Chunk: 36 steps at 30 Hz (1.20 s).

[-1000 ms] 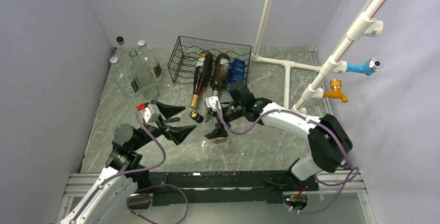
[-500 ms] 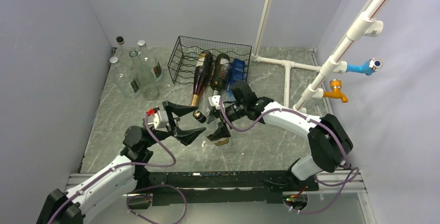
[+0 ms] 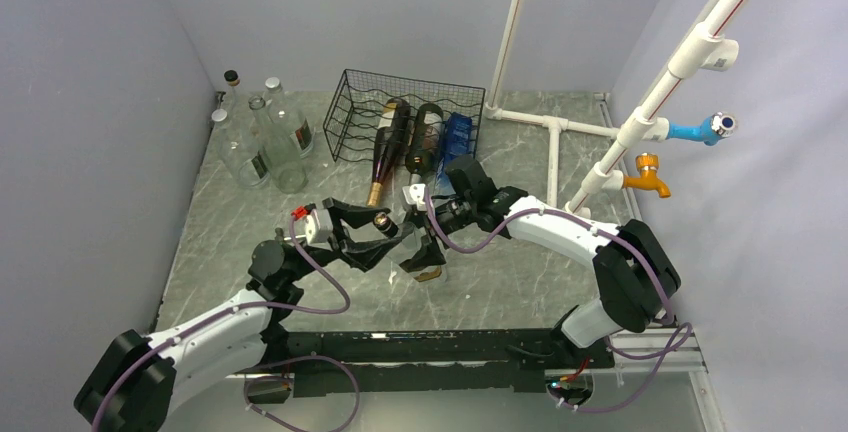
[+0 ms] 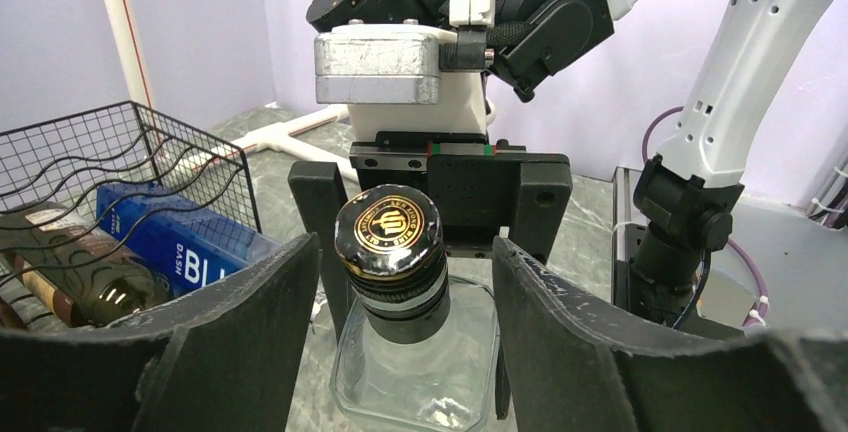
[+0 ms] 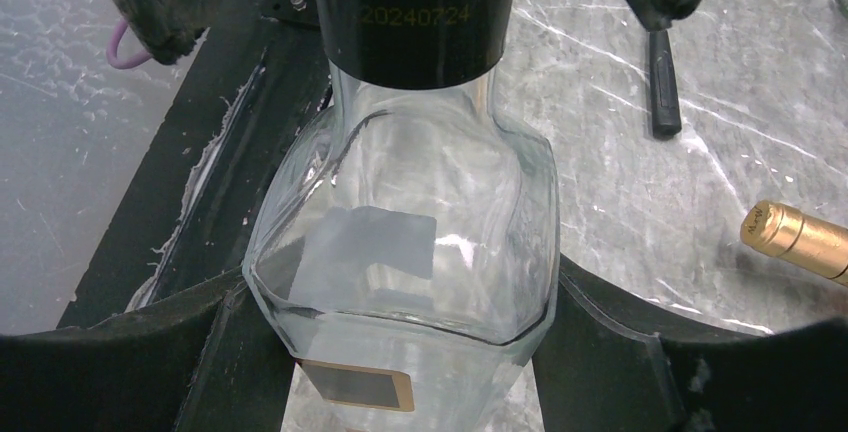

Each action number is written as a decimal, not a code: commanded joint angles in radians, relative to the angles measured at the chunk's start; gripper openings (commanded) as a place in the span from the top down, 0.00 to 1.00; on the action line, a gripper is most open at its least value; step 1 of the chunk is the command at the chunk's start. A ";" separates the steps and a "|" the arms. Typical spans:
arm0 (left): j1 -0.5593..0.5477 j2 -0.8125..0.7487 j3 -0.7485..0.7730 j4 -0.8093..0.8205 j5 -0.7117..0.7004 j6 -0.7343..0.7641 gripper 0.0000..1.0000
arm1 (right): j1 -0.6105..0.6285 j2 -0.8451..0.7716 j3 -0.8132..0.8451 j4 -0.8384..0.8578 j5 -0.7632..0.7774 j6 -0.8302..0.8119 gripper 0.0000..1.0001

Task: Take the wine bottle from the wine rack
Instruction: Place the wine bottle at the center of the board.

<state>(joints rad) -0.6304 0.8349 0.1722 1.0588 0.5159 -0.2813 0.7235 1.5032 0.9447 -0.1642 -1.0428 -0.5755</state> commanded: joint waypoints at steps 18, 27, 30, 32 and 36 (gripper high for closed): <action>-0.020 0.079 0.032 0.102 0.031 -0.045 1.00 | -0.006 -0.023 0.023 0.045 -0.051 0.025 0.69; -0.020 -0.056 0.081 -0.114 -0.034 -0.059 1.00 | -0.010 -0.035 0.066 -0.048 -0.028 0.010 0.01; -0.019 -0.120 0.103 -0.210 -0.053 -0.047 1.00 | -0.021 -0.049 0.089 -0.089 -0.052 -0.004 0.00; -0.020 -0.157 0.122 -0.275 -0.059 -0.037 1.00 | -0.029 -0.059 0.093 -0.102 -0.064 -0.014 0.00; -0.020 -0.224 0.173 -0.437 -0.077 -0.009 1.00 | -0.051 -0.080 0.111 -0.165 -0.088 -0.069 0.00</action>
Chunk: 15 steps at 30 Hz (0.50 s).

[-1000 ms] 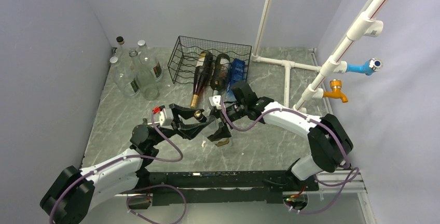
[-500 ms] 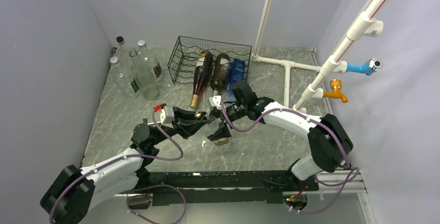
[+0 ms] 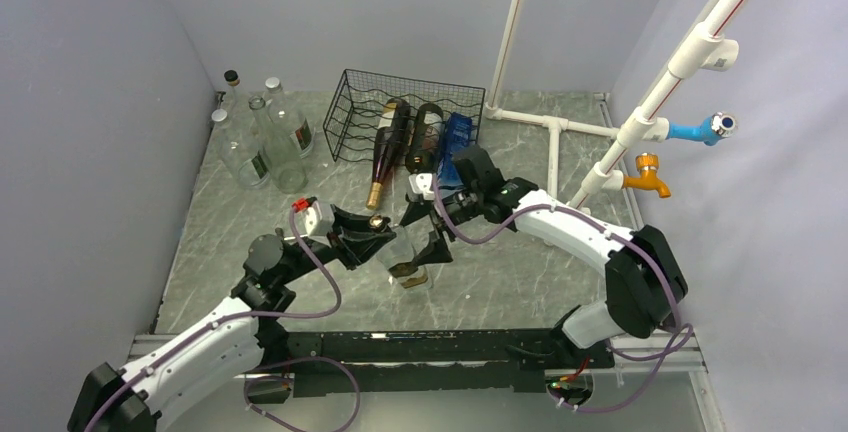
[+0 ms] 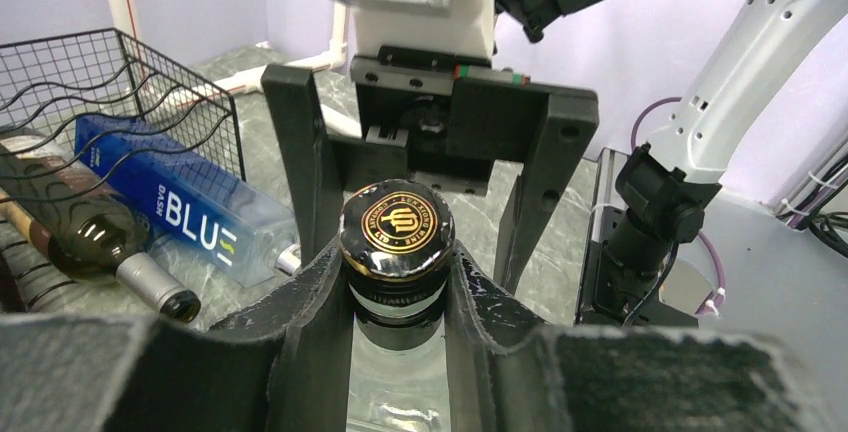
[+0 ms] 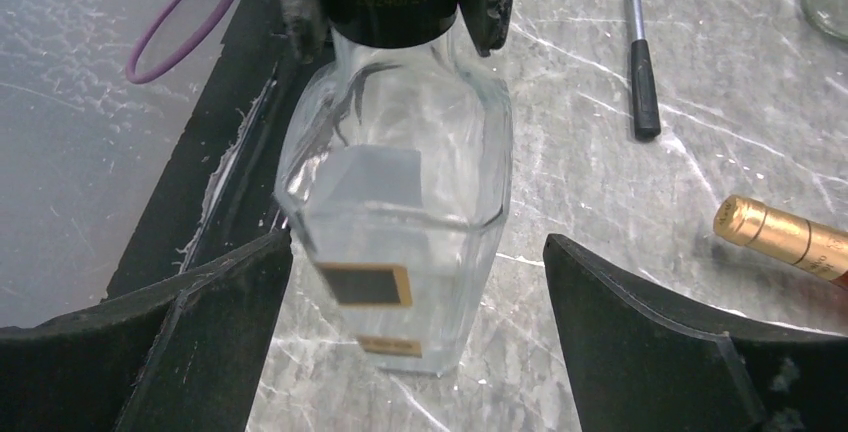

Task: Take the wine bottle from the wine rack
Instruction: Place the wine bottle at the center of the board.

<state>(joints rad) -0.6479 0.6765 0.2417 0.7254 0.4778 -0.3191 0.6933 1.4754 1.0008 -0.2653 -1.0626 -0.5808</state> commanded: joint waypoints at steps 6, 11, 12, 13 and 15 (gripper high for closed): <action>-0.002 -0.125 0.229 -0.366 -0.130 0.053 1.00 | -0.048 -0.077 0.055 -0.097 -0.075 -0.109 0.00; -0.001 -0.139 0.315 -0.497 -0.202 0.072 1.00 | -0.053 -0.078 0.051 -0.087 -0.065 -0.106 0.00; -0.001 -0.140 0.331 -0.520 -0.219 0.081 1.00 | -0.054 -0.079 0.048 -0.083 -0.059 -0.103 0.00; -0.001 -0.140 0.350 -0.545 -0.242 0.090 1.00 | -0.055 -0.079 0.046 -0.078 -0.056 -0.099 0.00; -0.001 -0.138 0.389 -0.598 -0.284 0.120 1.00 | -0.058 -0.080 0.040 -0.066 -0.051 -0.092 0.00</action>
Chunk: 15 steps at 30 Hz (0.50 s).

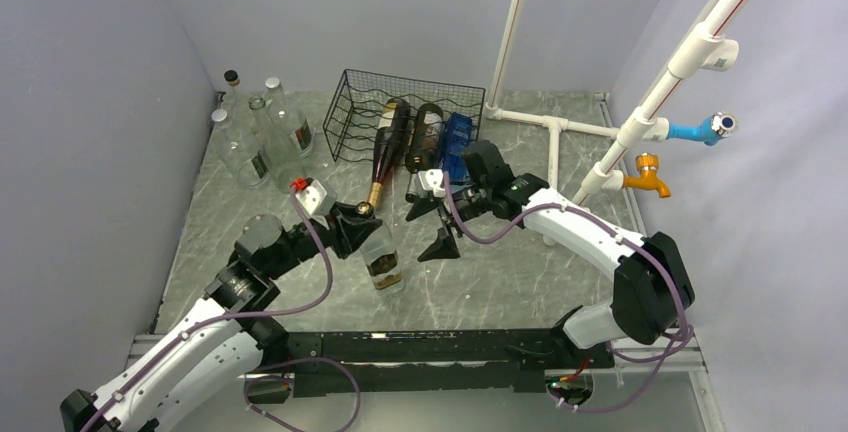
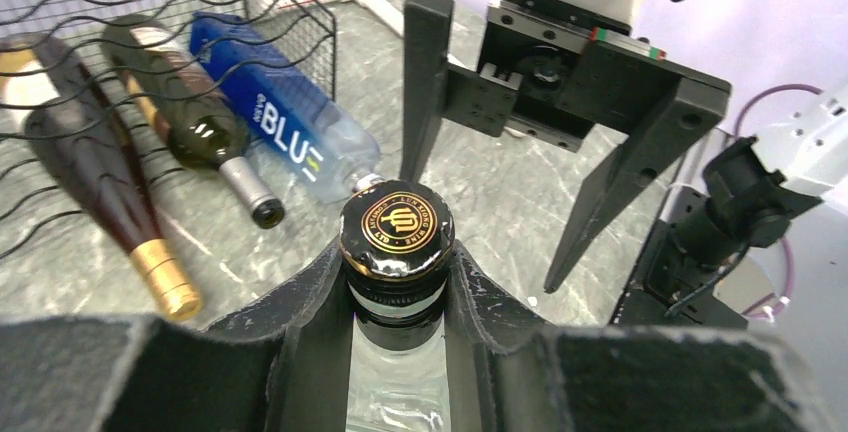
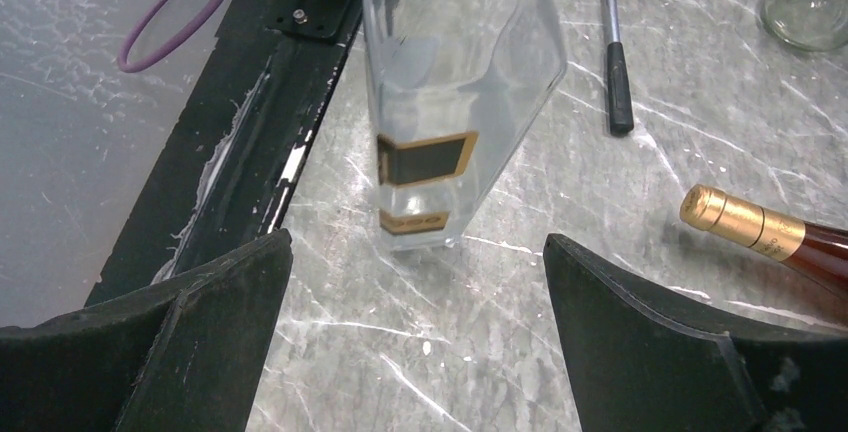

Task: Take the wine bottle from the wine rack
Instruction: Place the wine bottle at the center of the board.

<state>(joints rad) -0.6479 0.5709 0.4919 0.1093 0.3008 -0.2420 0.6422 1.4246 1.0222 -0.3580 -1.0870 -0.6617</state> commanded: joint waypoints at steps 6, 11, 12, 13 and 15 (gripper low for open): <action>0.005 -0.003 0.264 -0.131 -0.211 0.102 1.00 | -0.010 -0.025 0.006 0.056 -0.002 0.011 0.00; 0.019 0.024 0.338 -0.197 -0.296 0.148 1.00 | -0.010 -0.019 -0.002 0.071 0.008 0.020 0.00; 0.026 0.030 0.348 -0.202 -0.299 0.160 1.00 | -0.010 -0.020 -0.002 0.072 0.011 0.021 0.00; 0.032 0.036 0.358 -0.208 -0.336 0.169 1.00 | -0.010 -0.020 -0.003 0.077 0.014 0.024 0.00; 0.051 0.054 0.375 -0.213 -0.364 0.183 1.00 | -0.010 -0.021 -0.006 0.082 0.019 0.025 0.00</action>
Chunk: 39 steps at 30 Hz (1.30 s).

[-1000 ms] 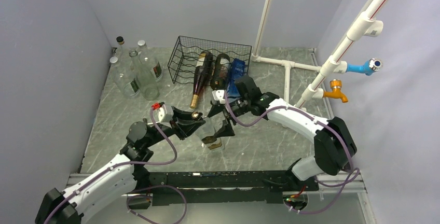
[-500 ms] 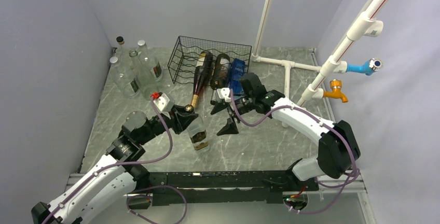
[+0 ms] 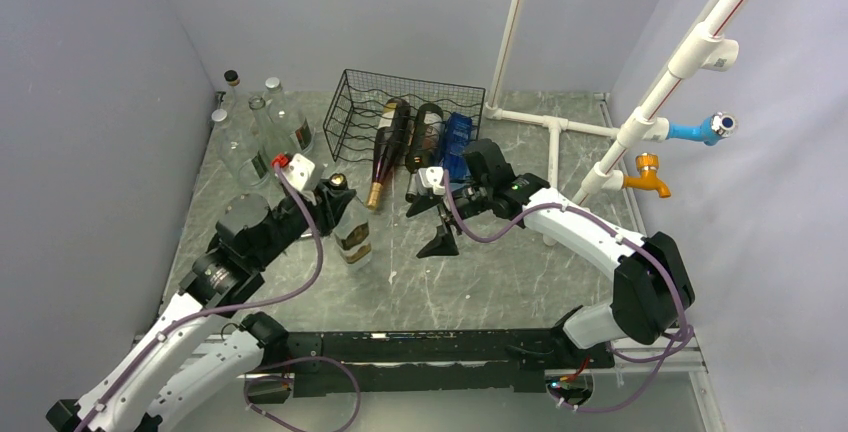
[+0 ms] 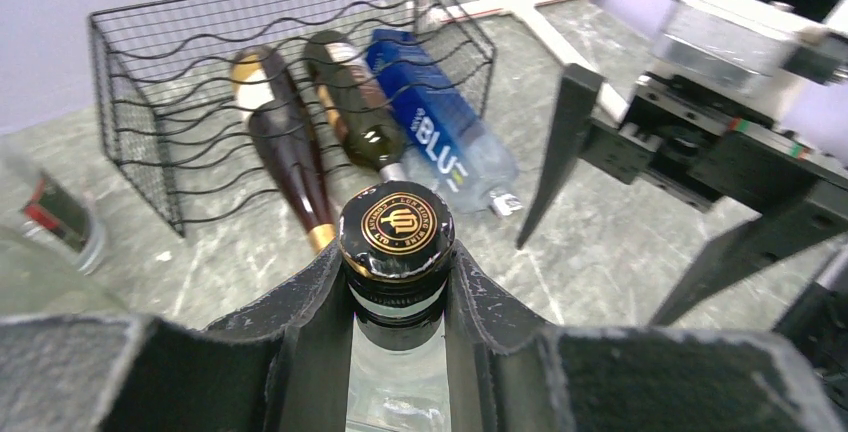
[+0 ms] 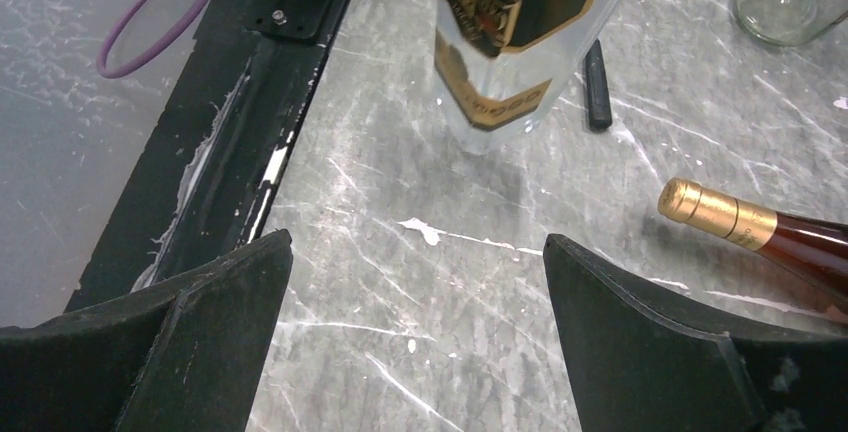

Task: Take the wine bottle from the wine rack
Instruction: Place the wine bottle at the center of the board.

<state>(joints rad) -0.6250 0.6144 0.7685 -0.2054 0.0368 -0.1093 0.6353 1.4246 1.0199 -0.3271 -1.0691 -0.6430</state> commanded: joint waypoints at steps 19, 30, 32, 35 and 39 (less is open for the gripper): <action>0.347 0.256 0.083 0.471 -0.092 0.022 1.00 | -0.003 -0.021 -0.009 0.049 -0.003 -0.003 0.01; 0.385 0.420 0.078 0.688 -0.128 0.092 1.00 | -0.004 -0.016 -0.006 0.041 0.001 -0.013 0.01; 0.389 0.446 0.077 0.724 -0.135 0.097 1.00 | -0.005 -0.016 -0.006 0.040 0.002 -0.015 0.01; 0.397 0.484 0.083 0.755 -0.137 0.142 1.00 | -0.005 -0.016 -0.006 0.040 0.002 -0.016 0.01; 0.410 0.542 0.089 0.804 -0.131 0.153 1.00 | -0.005 -0.013 -0.004 0.034 0.004 -0.020 0.01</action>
<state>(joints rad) -0.2306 1.1419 0.8024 0.3332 -0.0814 -0.0002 0.6353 1.4246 1.0134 -0.3130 -1.0538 -0.6441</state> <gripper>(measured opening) 0.350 0.993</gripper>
